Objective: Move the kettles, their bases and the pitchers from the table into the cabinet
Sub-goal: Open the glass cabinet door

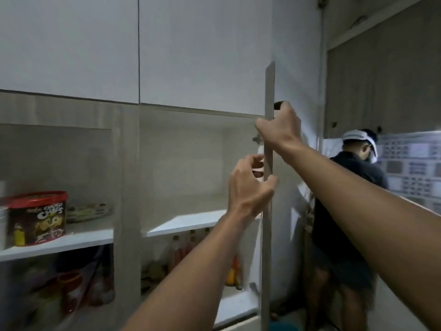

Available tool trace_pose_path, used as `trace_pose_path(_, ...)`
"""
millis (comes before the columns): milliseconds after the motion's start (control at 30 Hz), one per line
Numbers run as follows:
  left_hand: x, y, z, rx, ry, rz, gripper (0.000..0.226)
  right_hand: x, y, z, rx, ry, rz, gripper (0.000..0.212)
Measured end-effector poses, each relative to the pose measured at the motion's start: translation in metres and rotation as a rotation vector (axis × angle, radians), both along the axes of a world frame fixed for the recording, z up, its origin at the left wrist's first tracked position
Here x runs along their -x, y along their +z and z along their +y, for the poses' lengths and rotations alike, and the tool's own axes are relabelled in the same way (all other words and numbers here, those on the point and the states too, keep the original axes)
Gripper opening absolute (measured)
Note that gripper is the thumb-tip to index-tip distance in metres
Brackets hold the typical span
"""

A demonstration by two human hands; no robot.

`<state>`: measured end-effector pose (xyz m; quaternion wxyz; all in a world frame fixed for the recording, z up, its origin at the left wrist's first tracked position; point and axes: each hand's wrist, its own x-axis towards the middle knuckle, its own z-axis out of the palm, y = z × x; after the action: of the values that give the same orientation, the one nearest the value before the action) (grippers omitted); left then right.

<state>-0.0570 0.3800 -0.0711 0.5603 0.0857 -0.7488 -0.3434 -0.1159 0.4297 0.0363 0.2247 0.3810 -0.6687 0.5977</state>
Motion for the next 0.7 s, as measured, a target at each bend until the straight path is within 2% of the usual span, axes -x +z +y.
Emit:
trace_pose_path(133, 0.054, -0.022, 0.061, 0.001, -0.213, -0.141, 0.074, 0.049, -0.012, 0.075, 0.078, -0.085, -0.069, 0.018)
trace_pose_path(233, 0.105, -0.041, 0.105, -0.038, -0.289, -0.254, 0.084, 0.095, -0.030, 0.123, 0.076, -0.158, -0.132, 0.021)
trace_pose_path(333, 0.159, -0.052, 0.141, -0.060, -0.319, -0.316, 0.083, 0.147, -0.049, 0.163, 0.044, -0.237, -0.197, 0.025)
trace_pose_path(467, 0.230, -0.055, 0.173, -0.093, -0.366, -0.444, 0.079, 0.220, -0.070, 0.208, 0.004, -0.255, -0.284, 0.014)
trace_pose_path(633, 0.306, -0.057, 0.203, -0.110, -0.420, -0.571, 0.079, 0.306, -0.078, 0.236, -0.100, -0.246, -0.356, 0.028)
trace_pose_path(700, 0.329, -0.059, 0.212, -0.122, -0.425, -0.595, 0.071, 0.335, -0.079, 0.241, -0.126, -0.231, -0.368, 0.029)
